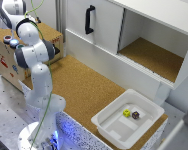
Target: Turn off the blue light lamp
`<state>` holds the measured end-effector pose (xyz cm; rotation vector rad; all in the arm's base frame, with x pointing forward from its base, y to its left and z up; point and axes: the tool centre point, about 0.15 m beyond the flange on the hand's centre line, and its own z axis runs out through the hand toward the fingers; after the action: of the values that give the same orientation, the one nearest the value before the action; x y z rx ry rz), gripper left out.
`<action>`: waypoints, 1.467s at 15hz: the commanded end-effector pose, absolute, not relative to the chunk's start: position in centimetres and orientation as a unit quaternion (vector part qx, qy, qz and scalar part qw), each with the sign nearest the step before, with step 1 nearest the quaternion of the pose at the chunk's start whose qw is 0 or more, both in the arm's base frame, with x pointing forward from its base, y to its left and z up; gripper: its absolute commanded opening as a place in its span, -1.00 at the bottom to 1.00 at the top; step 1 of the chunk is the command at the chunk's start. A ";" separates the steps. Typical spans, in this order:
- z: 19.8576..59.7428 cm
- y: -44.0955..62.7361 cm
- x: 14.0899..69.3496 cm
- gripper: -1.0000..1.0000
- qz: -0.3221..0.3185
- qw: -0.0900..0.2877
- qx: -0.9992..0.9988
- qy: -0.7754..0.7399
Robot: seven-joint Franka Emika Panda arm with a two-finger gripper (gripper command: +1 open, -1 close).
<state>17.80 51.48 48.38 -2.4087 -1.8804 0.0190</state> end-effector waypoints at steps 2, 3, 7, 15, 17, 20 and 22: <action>45.4 54.8 17.5 -1.00 0.061 -0.015 -0.785 -0.617; 44.7 55.1 17.5 -1.00 0.068 -0.015 -0.784 -0.616; 42.3 55.8 18.2 -1.00 0.086 -0.030 -0.791 -0.605; 54.9 49.0 22.7 1.00 -0.053 0.008 -0.863 -0.502; 53.9 48.5 23.2 1.00 -0.041 0.002 -0.867 -0.496; 50.6 47.1 25.2 1.00 -0.002 0.010 -0.887 -0.461; 48.9 45.1 26.7 1.00 0.011 0.024 -0.906 -0.422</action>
<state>23.65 48.30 52.49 -2.7587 -1.5144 -0.0705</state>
